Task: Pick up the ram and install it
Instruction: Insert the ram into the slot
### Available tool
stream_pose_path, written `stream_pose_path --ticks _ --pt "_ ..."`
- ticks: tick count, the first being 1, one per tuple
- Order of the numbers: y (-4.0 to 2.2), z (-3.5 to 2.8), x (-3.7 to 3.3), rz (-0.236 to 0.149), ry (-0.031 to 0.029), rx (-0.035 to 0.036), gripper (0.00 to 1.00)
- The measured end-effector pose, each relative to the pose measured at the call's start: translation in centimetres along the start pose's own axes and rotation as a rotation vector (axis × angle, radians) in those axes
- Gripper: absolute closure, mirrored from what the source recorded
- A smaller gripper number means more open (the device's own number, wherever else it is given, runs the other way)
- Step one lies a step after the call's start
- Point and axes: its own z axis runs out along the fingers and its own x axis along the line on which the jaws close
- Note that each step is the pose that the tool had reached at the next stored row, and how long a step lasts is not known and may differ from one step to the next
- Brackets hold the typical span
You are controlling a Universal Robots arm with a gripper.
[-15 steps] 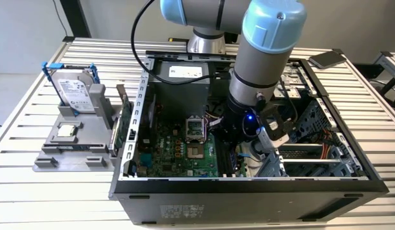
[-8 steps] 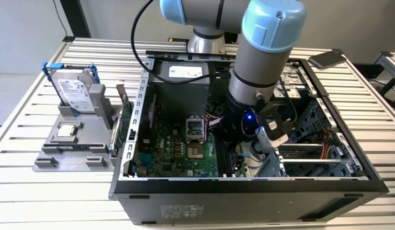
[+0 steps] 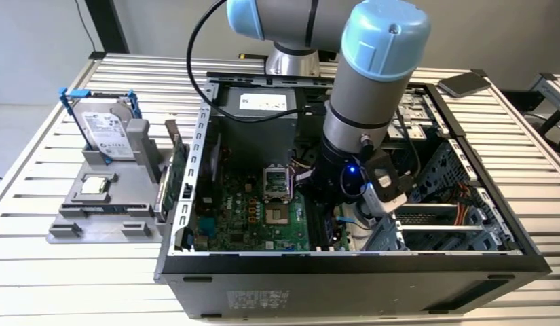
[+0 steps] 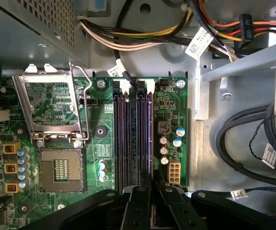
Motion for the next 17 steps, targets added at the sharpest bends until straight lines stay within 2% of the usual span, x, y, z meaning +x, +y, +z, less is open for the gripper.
stream_pose_path --ticks 9,10,13,14,15,17 --pt "0.01 0.14 0.00 0.000 0.0000 -0.0005 1.00" --pt "0.05 0.20 0.00 0.000 -0.0001 -0.0031 0.00" --pt "0.01 0.12 0.01 0.000 0.0002 -0.0010 0.00" --pt "0.01 0.04 0.01 0.001 0.0011 -0.0042 0.00" --pt "0.01 -0.14 0.00 0.004 0.0017 -0.0077 0.00" --pt "-0.02 -1.00 -0.01 0.005 0.0020 -0.0078 0.00"
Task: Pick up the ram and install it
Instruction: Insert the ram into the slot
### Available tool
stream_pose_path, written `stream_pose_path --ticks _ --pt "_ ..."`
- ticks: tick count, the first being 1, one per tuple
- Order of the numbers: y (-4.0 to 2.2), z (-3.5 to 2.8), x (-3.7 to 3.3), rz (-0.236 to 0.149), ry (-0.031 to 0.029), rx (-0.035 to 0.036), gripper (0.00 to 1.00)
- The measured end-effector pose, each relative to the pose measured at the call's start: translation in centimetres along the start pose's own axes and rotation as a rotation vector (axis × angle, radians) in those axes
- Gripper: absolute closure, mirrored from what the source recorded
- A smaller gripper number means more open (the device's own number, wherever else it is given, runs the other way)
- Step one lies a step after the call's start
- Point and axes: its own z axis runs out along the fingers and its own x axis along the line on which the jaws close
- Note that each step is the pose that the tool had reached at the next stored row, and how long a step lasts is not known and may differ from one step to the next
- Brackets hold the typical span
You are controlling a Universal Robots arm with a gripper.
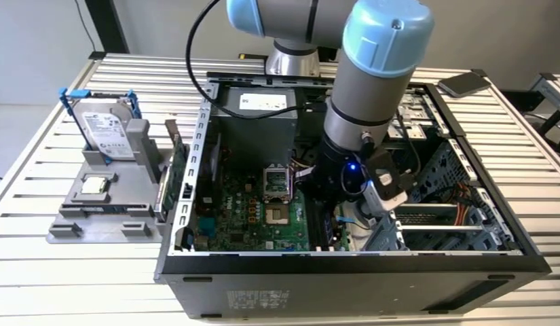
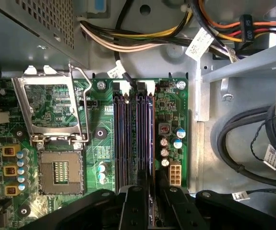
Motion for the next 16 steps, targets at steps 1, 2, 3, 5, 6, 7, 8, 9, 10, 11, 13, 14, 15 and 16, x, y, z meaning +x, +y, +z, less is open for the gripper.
stream_pose_path --ticks 1,2,3,5,6,7,8,9,10,11,13,14,15,16 --pt "-0.01 -0.45 -0.01 0.000 -0.0001 0.0000 0.00" --pt "-0.02 -0.91 -0.01 0.000 0.0000 0.0000 0.00" --pt "-0.02 -1.34 -0.01 0.000 0.0000 0.0001 0.00" --pt "-0.04 -2.27 -0.02 0.000 0.0000 0.0002 0.00" --pt "-0.05 -2.71 -0.03 0.000 -0.0001 -0.0001 0.00" --pt "-0.06 -3.16 -0.03 0.000 0.0000 0.0001 0.00" --pt "-0.06 -3.60 -0.04 0.000 0.0002 0.0000 0.00" --pt "-0.06 -3.75 -0.04 0.000 0.0005 0.0004 0.00" --pt "-0.06 -3.73 -0.04 0.000 0.0004 -0.0002 0.00" --pt "-0.06 -3.74 -0.04 0.000 0.0004 -0.0002 0.00" --pt "-0.06 -3.77 -0.04 0.000 0.0004 -0.0001 1.00" --pt "-0.06 -3.80 -0.04 0.000 0.0005 0.0001 1.00" --pt "-0.06 -3.80 -0.04 0.000 0.0005 0.0000 1.00" --pt "-0.06 -3.82 -0.04 0.000 0.0005 0.0000 1.00"
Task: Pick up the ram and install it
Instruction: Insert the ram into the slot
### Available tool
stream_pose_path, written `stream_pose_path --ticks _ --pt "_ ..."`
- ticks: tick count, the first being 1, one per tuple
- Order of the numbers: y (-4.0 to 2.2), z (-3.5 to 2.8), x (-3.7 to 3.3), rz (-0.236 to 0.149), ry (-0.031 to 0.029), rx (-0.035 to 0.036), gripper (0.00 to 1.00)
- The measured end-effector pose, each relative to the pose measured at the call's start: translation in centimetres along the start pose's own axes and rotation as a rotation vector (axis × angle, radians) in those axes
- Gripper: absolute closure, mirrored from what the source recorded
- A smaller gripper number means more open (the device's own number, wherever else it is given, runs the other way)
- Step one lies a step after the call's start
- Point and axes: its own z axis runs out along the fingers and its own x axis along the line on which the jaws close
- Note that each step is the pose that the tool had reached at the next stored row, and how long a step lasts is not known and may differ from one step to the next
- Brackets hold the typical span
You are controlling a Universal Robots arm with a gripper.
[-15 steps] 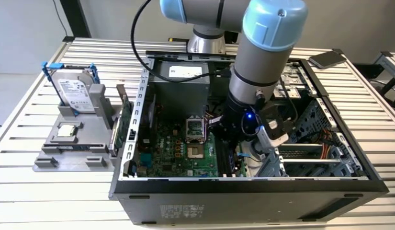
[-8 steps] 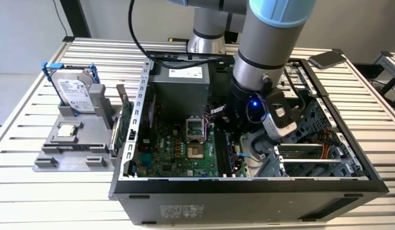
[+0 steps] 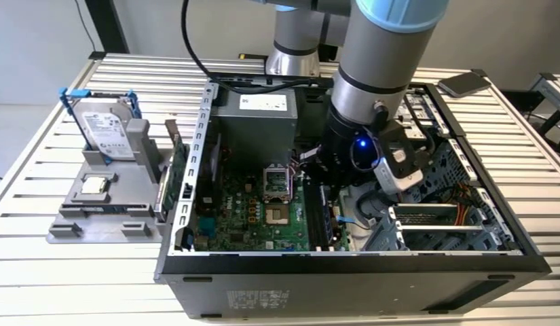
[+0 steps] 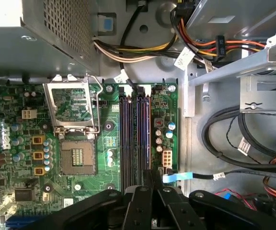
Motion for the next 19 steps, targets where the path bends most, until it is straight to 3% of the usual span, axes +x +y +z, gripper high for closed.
stream_pose_path --ticks 17,18,19 --pt "-0.01 -0.20 0.00 0.000 0.0000 0.0001 1.00" --pt "-0.03 -0.21 0.01 0.000 0.0002 -0.0026 1.00" --pt "-0.05 -0.22 0.00 0.000 0.0005 -0.0132 1.00"
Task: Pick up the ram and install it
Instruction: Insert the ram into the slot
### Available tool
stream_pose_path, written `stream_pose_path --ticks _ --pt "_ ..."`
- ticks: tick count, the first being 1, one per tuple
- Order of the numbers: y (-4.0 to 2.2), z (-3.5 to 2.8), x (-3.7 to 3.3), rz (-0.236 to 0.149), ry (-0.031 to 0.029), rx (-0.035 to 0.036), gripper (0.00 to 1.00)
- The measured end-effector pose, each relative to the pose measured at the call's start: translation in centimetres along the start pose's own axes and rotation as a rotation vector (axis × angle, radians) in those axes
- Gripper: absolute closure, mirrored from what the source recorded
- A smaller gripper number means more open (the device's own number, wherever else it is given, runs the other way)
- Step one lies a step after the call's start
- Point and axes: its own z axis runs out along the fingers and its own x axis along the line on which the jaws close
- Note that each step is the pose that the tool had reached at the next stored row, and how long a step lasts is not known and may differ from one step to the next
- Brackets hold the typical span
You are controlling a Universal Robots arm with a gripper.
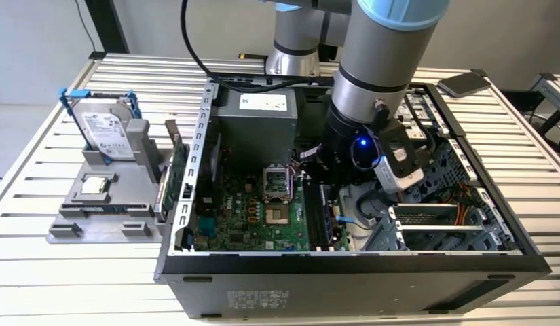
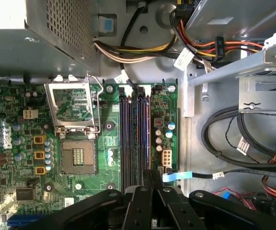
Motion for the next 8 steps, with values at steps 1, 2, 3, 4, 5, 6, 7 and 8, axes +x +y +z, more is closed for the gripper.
stream_pose_path --ticks 1,2,3,4,5,6,7,8 --pt "-0.03 0.01 0.00 0.000 0.0007 -0.0177 1.00" --pt "-0.07 0.01 0.00 0.000 0.0012 -0.0355 1.00" --pt "-0.10 0.01 0.00 0.001 0.0019 -0.0561 1.00" --pt "-0.10 0.01 0.00 0.001 0.0019 -0.0571 1.00" --pt "-0.10 0.01 0.00 0.001 0.0019 -0.0573 1.00" --pt "-0.10 0.01 -0.01 0.001 0.0019 -0.0575 1.00" --pt "-0.10 0.02 -0.01 -0.001 0.0020 -0.0576 1.00" --pt "-0.10 0.02 -0.01 -0.010 0.0022 -0.0577 1.00"
